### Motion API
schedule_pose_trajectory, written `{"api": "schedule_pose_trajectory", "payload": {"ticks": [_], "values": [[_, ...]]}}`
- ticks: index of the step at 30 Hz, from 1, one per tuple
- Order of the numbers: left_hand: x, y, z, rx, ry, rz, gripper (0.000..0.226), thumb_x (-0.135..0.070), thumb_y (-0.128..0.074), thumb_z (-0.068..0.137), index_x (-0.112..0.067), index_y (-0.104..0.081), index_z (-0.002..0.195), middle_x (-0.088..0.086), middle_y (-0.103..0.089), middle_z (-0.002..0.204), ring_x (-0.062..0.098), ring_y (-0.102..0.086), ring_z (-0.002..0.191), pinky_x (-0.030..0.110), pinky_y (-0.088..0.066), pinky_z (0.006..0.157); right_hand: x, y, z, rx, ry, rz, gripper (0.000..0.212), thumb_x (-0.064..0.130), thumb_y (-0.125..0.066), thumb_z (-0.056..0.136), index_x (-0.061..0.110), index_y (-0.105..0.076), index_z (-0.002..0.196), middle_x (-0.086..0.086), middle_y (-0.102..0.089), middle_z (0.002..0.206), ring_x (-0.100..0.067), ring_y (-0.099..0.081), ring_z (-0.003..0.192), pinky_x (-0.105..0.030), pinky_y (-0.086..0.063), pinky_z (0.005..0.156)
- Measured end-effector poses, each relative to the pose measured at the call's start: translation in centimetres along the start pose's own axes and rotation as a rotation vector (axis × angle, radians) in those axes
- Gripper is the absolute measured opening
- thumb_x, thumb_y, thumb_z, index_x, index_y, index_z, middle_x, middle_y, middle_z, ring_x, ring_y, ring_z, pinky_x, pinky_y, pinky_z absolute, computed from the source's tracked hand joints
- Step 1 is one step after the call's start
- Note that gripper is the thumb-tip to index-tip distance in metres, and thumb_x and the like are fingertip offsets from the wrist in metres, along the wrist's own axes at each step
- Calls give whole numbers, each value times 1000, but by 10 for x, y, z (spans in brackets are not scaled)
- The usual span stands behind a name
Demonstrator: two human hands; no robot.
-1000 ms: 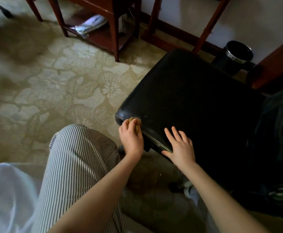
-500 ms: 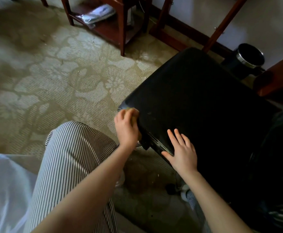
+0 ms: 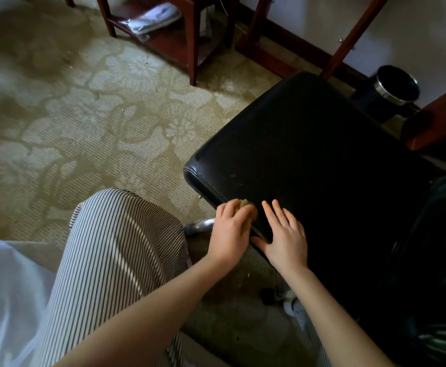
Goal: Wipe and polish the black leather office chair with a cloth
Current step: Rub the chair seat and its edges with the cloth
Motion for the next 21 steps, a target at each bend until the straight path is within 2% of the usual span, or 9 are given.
{"api": "schedule_pose_trajectory", "payload": {"ticks": [1, 3, 5, 7, 9, 14, 17, 19, 21], "values": [[-2, 5, 5, -5, -24, -12, 36, -5, -63, 84, -13, -62, 119, 13, -54, 121, 30, -46, 116, 36, -40, 96, -1, 1, -1, 0, 14, 9, 85, 50, -66, 80, 26, -21, 148, -2, -26, 154, -23, -27, 140, -42, -28, 109], [3, 24, 30, -141, -18, 7, 33, -4, -62, 85, -11, -63, 117, 14, -56, 118, 31, -47, 113, 34, -36, 95, -4, 4, -2, 28, 43, 23, 91, 54, -63, 80, 24, -13, 150, -1, -15, 157, -21, -17, 143, -39, -19, 113], [16, 43, 64, -250, 86, 80, 32, -6, -59, 86, -10, -61, 118, 16, -54, 121, 32, -44, 115, 37, -35, 97, -7, 8, -3, 64, 51, -8, 99, 60, -59, 80, 25, 2, 150, -1, -1, 158, -20, -3, 145, -37, -7, 116], [32, 47, 87, -228, 225, 154, 33, -10, -53, 90, -12, -58, 122, 15, -51, 126, 33, -39, 116, 39, -33, 99, -8, 10, -2, 99, 35, -42, 106, 64, -56, 79, 24, 12, 149, -2, 9, 158, -19, 6, 145, -37, 2, 116], [37, 37, 91, -175, 271, 224, 32, -13, -48, 92, -12, -56, 123, 15, -51, 125, 34, -39, 115, 39, -33, 98, -7, 8, 2, 134, 13, -39, 109, 65, -56, 78, 23, 16, 148, -1, 12, 158, -19, 9, 145, -37, 4, 115], [1, 15, 57, -70, -62, 261, 25, -12, -57, 85, -10, -65, 109, 15, -60, 112, 36, -52, 107, 44, -43, 92, -1, 5, 10, 176, -2, -34, 109, 68, -54, 77, 20, 12, 149, -6, 11, 158, -24, 9, 145, -40, 1, 116], [-12, 6, 35, 59, -245, 186, 29, -21, -49, 87, -12, -67, 109, 12, -62, 112, 33, -55, 107, 41, -45, 91, 7, 4, 13, 140, -12, -45, 107, 68, -53, 78, 18, 11, 149, -10, 10, 157, -29, 8, 144, -42, 0, 117], [-5, 12, 38, 33, -256, 171, 34, -24, -44, 89, -12, -65, 111, 12, -61, 113, 31, -54, 107, 40, -46, 90, 10, 3, 15, 120, -24, -56, 107, 69, -51, 78, 20, 12, 149, -9, 11, 157, -30, 8, 144, -43, -1, 116], [17, 28, 56, -113, -86, 167, 31, -18, -48, 88, -11, -64, 114, 13, -59, 115, 32, -51, 108, 41, -44, 92, 9, 0, 16, 111, -38, -47, 106, 69, -51, 78, 22, 14, 148, -7, 11, 157, -29, 9, 144, -43, -1, 116]]}}
Point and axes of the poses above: each hand's wrist, its own z-axis towards the middle knuckle, its own y-axis out of the back of the hand, x = y × z, the point moved 5 cm from there along z, towards the middle knuckle
